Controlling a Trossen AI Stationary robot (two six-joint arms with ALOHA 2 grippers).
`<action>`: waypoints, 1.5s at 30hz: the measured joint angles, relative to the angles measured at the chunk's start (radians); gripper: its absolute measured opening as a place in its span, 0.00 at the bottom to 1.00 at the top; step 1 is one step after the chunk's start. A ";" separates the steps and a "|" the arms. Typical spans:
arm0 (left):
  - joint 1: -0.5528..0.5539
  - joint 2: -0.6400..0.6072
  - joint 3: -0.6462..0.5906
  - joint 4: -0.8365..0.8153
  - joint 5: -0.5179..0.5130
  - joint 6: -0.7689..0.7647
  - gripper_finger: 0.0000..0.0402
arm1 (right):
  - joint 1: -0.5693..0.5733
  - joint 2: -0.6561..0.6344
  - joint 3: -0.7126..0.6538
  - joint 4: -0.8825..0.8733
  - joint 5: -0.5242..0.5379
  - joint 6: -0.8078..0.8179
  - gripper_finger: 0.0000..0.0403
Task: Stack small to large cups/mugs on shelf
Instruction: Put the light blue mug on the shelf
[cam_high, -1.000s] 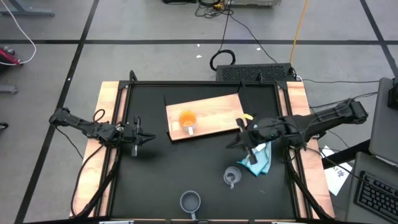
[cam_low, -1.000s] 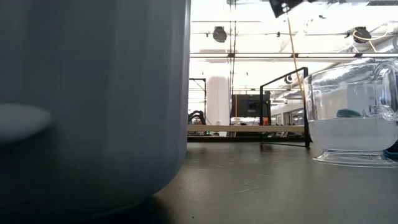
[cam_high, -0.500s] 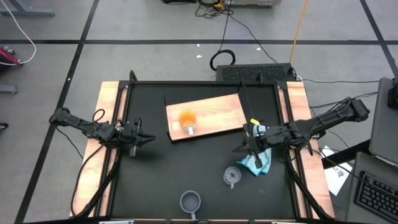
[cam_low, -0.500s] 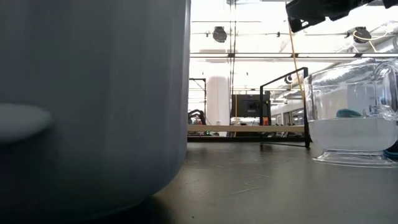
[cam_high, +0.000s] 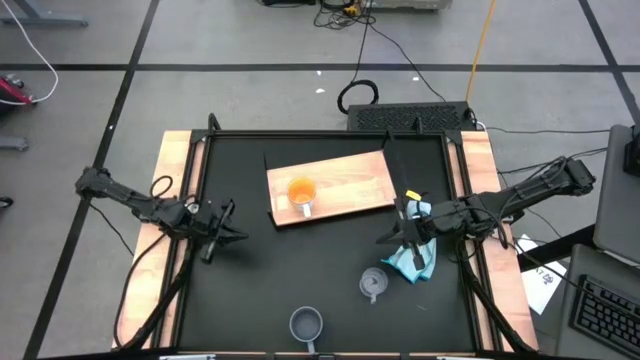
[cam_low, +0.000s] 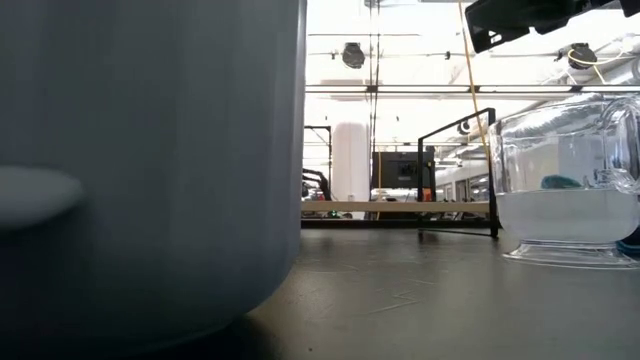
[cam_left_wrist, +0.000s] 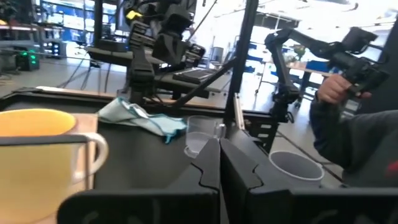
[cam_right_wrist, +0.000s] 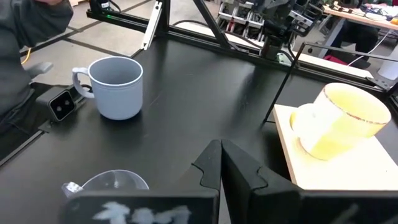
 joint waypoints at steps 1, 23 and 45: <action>-0.010 0.028 0.000 0.028 0.000 -0.001 0.01 | -0.001 0.000 0.000 0.000 0.000 -0.003 0.00; -0.238 0.760 0.425 0.093 -0.081 -0.001 0.00 | -0.001 0.000 0.000 -0.001 0.003 -0.011 0.00; -0.251 1.281 0.977 -0.256 -0.045 -0.278 0.00 | -0.105 0.001 0.000 -0.025 0.003 -0.008 0.00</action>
